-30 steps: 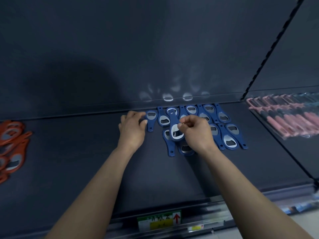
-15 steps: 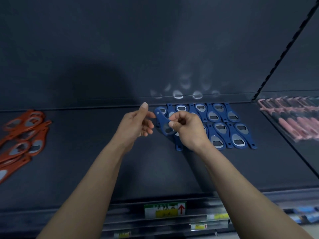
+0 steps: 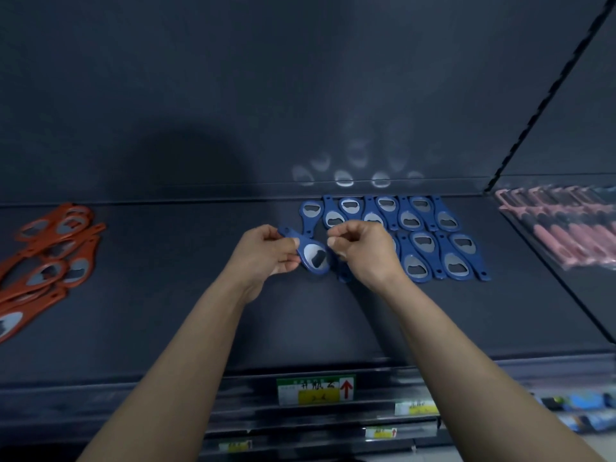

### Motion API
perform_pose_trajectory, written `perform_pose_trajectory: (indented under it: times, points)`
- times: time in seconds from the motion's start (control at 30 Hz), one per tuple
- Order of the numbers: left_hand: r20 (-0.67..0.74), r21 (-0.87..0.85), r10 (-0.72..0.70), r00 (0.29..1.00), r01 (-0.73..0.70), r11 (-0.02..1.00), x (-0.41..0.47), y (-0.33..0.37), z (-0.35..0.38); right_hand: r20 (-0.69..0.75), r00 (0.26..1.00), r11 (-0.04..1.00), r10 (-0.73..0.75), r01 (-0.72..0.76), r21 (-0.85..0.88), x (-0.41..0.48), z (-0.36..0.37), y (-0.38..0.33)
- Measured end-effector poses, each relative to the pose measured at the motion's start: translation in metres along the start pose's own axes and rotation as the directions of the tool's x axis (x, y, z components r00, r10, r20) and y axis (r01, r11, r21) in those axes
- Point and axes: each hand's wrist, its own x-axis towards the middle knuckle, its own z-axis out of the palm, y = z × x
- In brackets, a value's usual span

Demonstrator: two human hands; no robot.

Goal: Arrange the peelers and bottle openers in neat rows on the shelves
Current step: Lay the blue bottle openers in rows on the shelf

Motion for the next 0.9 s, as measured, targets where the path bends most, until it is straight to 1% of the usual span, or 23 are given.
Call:
perform_pose_trajectory:
  times: [0.1, 0.2, 0.3, 0.43, 0.5, 0.63, 0.73, 0.8, 0.9]
  points:
    - [-0.060, -0.074, -0.001, 0.998, -0.004, 0.997, 0.001, 0.002, -0.002, -0.095, 0.995, 1.000, 0.016, -0.016, -0.001, 0.003, -0.010, 0.003]
    - [-0.119, -0.103, -0.007, 0.993, -0.006, 0.995, 0.001, 0.001, -0.001, -0.165, 0.986, 0.997, -0.002, -0.011, -0.073, 0.005, -0.019, 0.008]
    - [-0.134, -0.110, -0.027, 0.991, 0.013, 0.994, -0.003, -0.004, -0.002, -0.189, 0.982, 0.993, -0.001, -0.021, -0.117, 0.004, -0.023, 0.012]
    - [-0.114, -0.118, -0.072, 0.991, 0.059, 0.991, -0.009, -0.007, -0.004, -0.195, 0.980, 0.996, 0.027, -0.043, -0.079, 0.003, -0.025, 0.015]
    - [-0.107, -0.108, -0.068, 0.992, 0.056, 0.993, -0.011, -0.006, -0.004, -0.192, 0.981, 0.996, 0.024, -0.040, -0.081, 0.003, -0.025, 0.015]
    - [-0.141, -0.019, -0.004, 0.990, 0.001, 1.000, -0.010, -0.002, -0.006, -0.164, 0.986, 0.997, 0.017, -0.029, -0.075, 0.003, -0.025, 0.016]
    - [-0.156, 0.072, 0.012, 0.988, -0.001, 0.997, -0.004, -0.001, -0.005, -0.146, 0.989, 0.996, 0.006, -0.019, -0.083, 0.001, -0.025, 0.018]
    - [-0.149, 0.171, 0.026, 0.988, 0.000, 0.985, 0.000, -0.002, 0.000, -0.135, 0.991, 0.995, -0.002, -0.012, -0.103, 0.000, -0.025, 0.019]
    - [-0.111, 0.313, 0.075, 0.991, -0.037, 0.949, 0.006, -0.006, 0.011, -0.132, 0.991, 0.992, -0.013, -0.003, -0.122, 0.000, -0.028, 0.022]
